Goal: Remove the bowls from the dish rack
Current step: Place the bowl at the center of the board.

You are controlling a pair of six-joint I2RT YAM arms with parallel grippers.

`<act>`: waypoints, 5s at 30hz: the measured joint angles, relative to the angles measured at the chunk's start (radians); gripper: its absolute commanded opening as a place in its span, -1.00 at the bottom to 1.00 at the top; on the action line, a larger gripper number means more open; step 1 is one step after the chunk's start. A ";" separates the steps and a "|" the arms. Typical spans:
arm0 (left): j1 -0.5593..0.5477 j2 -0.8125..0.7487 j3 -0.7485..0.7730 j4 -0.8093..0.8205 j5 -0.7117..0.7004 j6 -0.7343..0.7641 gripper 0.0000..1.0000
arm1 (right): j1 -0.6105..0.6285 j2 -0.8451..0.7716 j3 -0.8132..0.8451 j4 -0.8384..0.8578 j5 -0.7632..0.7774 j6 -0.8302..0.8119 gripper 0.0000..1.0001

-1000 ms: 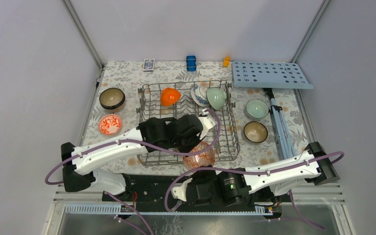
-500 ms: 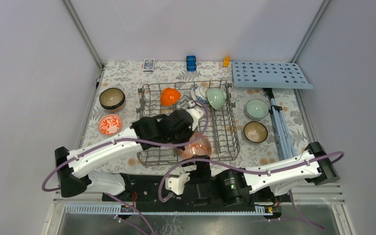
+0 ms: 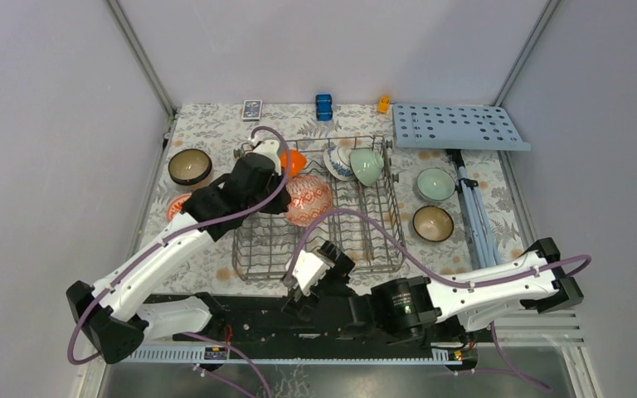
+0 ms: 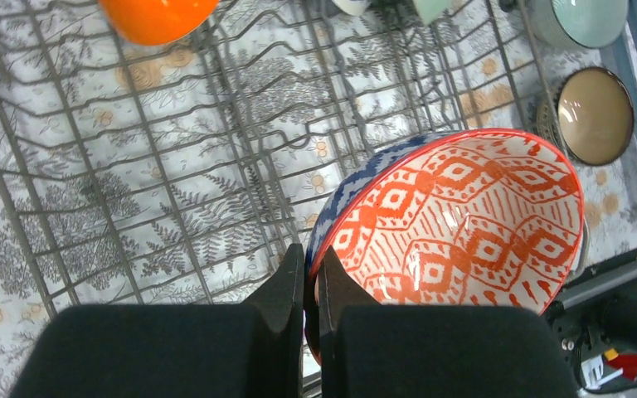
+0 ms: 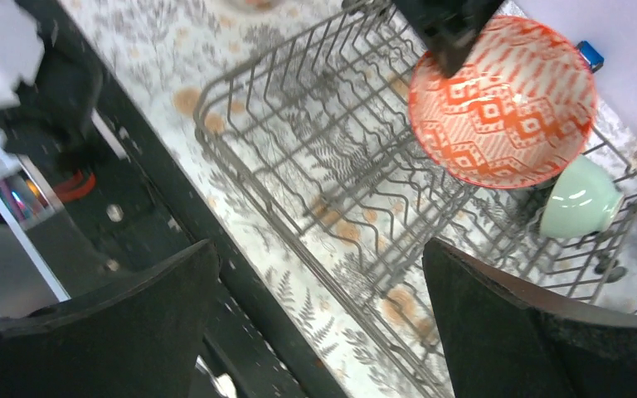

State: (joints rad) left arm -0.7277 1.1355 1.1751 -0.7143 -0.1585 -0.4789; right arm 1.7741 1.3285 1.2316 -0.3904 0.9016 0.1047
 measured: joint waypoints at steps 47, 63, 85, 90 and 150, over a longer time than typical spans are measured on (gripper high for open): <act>0.077 -0.106 -0.165 -0.101 -0.031 -0.465 -1.00 | -0.690 0.246 0.189 -0.097 -0.455 0.481 -0.51; 0.075 -0.109 -0.165 -0.091 -0.032 -0.457 -0.17 | -0.700 0.264 0.190 -0.125 -0.460 0.478 -1.00; 0.022 -0.119 -0.171 -0.108 -0.085 -0.400 -0.73 | -0.701 0.291 0.192 -0.160 -0.487 0.479 -1.00; 0.011 -0.117 -0.178 -0.116 -0.096 -0.386 -1.00 | -0.701 0.291 0.192 -0.172 -0.494 0.479 -1.00; 0.907 -0.263 -0.261 -0.344 -0.367 -0.708 -1.00 | -0.700 -0.369 -0.475 0.171 -0.704 0.496 0.76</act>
State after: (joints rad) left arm 0.1791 0.8722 0.9138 -1.0580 -0.5251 -1.1870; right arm 1.0737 0.9596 0.7570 -0.2199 0.1974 0.6010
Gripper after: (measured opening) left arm 0.022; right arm 0.884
